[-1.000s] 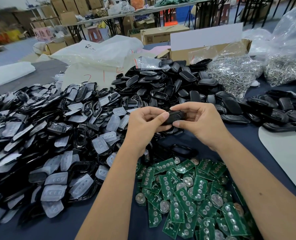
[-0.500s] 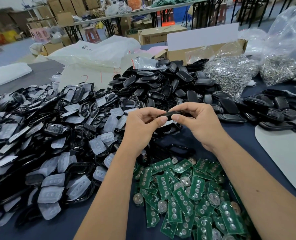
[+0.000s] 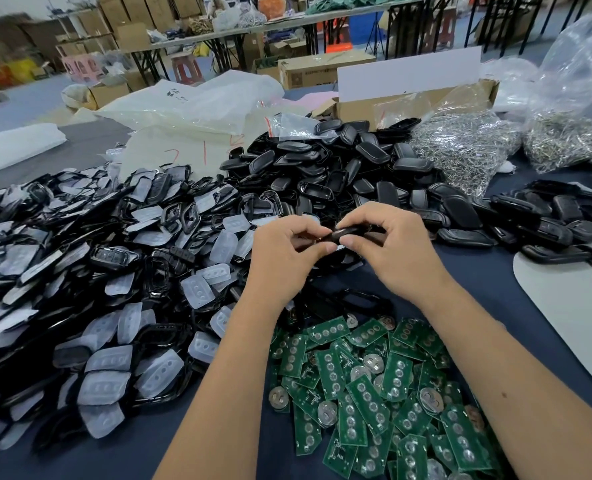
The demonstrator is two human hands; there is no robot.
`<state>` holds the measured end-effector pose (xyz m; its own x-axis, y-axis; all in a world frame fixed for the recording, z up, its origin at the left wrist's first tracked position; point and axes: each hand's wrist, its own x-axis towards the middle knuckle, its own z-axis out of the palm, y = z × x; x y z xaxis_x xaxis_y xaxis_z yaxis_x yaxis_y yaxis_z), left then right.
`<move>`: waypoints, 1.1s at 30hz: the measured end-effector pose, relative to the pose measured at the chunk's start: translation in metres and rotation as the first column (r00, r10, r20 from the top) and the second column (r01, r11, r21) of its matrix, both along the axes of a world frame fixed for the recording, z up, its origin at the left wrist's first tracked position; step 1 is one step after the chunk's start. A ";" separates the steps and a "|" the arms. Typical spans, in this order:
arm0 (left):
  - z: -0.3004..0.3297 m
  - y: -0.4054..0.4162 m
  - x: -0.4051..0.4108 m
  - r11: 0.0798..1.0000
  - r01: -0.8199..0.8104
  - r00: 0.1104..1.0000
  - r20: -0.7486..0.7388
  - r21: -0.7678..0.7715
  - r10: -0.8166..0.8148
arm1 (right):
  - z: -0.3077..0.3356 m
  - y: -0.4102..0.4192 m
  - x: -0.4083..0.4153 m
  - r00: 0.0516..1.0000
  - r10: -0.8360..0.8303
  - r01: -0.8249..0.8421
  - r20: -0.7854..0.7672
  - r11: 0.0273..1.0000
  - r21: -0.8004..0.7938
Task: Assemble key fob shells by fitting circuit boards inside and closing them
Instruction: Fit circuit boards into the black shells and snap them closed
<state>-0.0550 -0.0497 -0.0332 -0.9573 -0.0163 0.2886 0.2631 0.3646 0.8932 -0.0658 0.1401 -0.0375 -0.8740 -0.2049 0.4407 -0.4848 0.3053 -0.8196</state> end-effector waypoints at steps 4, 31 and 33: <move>0.004 0.007 0.005 0.988 -0.029 0.989 -0.146 -0.149 0.007 | 0.004 -0.004 0.002 0.991 0.031 -0.017 -0.128 0.994 0.103; 0.000 0.014 0.003 0.994 -0.064 0.995 -0.082 -0.085 0.057 | -0.001 -0.005 0.002 0.997 0.069 -0.064 0.020 0.982 -0.177; 0.001 0.015 0.003 0.998 -0.041 0.999 0.000 0.056 0.041 | -0.002 -0.005 0.000 0.997 0.060 -0.046 0.053 0.972 -0.230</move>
